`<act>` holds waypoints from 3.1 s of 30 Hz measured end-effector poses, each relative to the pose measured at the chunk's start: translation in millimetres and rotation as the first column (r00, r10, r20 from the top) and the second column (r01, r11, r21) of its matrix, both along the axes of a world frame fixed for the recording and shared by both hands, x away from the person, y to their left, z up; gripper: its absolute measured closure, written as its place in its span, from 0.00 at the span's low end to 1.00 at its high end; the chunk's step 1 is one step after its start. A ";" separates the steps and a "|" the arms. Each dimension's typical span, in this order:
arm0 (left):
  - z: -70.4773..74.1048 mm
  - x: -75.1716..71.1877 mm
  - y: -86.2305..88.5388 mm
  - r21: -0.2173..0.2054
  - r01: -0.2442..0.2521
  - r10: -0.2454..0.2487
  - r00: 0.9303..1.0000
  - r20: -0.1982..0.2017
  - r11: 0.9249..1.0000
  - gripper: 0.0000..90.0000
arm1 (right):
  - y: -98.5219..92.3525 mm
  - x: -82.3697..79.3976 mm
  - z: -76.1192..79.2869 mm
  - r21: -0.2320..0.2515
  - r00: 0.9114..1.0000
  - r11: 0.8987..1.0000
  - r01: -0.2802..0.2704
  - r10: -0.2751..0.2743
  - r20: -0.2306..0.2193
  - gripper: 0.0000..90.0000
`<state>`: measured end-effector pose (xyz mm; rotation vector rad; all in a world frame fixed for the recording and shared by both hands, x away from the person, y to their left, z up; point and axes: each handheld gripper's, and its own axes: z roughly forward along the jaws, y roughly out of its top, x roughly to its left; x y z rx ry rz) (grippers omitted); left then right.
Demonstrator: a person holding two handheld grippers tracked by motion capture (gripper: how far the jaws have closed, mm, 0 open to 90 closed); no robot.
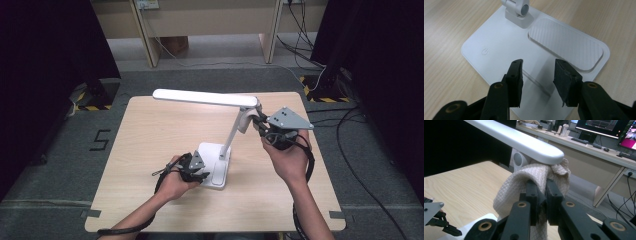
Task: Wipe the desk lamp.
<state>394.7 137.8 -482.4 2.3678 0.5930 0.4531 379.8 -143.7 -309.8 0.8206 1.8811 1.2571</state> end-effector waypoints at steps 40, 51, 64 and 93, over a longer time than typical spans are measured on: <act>-13.7 -0.7 6.8 -0.132 -0.063 0.058 0.997 -0.043 0.989 0.80 | 8.8 19.9 -32.5 0.012 0.994 1.000 0.026 -0.024 -0.107 0.93; -14.3 -0.1 7.9 -0.145 -0.071 0.064 0.997 -0.053 0.987 0.80 | 10.8 21.1 -41.7 0.024 0.991 0.999 0.032 -0.029 -0.134 0.93; -15.1 -0.2 8.7 -0.153 -0.071 0.064 0.997 -0.053 0.986 0.80 | 14.0 23.8 -54.5 0.031 0.985 0.999 0.034 -0.028 -0.168 0.93; -15.2 -1.2 8.9 -0.153 -0.074 0.067 0.996 -0.051 0.986 0.81 | 22.0 24.6 -75.1 0.008 0.975 0.999 0.031 -0.029 -0.220 0.93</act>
